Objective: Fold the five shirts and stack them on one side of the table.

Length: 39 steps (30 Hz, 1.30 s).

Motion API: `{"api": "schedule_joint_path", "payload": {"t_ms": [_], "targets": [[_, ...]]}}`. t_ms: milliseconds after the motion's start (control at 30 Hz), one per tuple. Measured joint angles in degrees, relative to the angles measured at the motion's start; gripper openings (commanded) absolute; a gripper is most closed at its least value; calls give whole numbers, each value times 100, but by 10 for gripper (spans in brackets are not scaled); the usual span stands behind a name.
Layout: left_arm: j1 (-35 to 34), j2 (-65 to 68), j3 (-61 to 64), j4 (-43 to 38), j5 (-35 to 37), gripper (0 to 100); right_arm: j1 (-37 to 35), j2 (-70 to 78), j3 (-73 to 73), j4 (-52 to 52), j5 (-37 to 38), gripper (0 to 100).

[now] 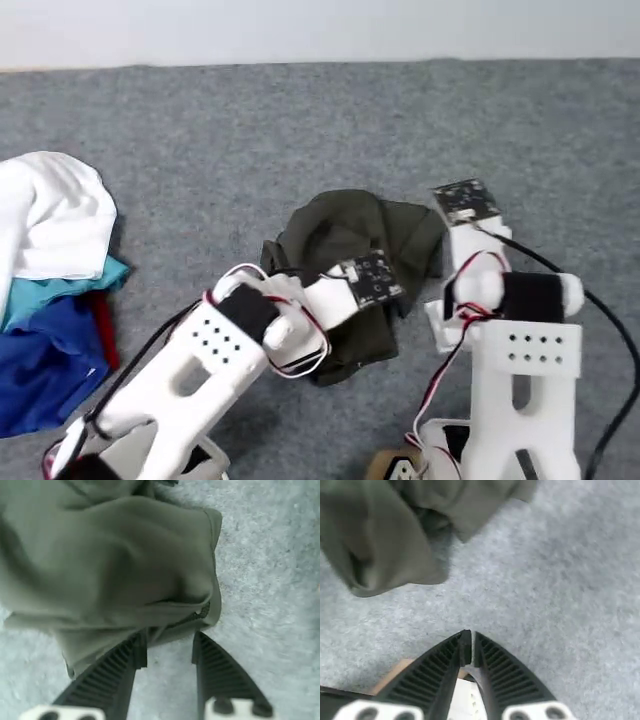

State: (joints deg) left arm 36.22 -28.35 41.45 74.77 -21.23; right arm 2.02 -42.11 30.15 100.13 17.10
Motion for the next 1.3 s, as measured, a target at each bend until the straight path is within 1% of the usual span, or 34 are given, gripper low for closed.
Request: {"api": "schedule_joint_path", "payload": {"t_ms": [100,267,500,600,700,800,900,1033,1200,1300], "targets": [[26,316,44,-264,-334,211,404,0,0,9,246,196],[132,703,44,-369,-510,230,738,0,0,9,642,202],[686,800,44,-387,-554,231,765,0,0,9,712,202],[703,800,149,-695,-554,231,774,0,0,9,712,202],[571,800,501,-1178,-554,229,774,0,0,9,712,202],[431,800,747,-1538,-721,220,774,0,0,9,712,202],[246,818,844,-1749,-826,146,774,0,0,9,712,202],[-62,1187,844,-1908,-993,1,774,0,0,9,712,202],[-642,1556,457,-1899,-1055,2,774,0,0,9,712,202],[-1011,1565,-79,-1653,-1055,2,774,0,0,9,712,202]]}}
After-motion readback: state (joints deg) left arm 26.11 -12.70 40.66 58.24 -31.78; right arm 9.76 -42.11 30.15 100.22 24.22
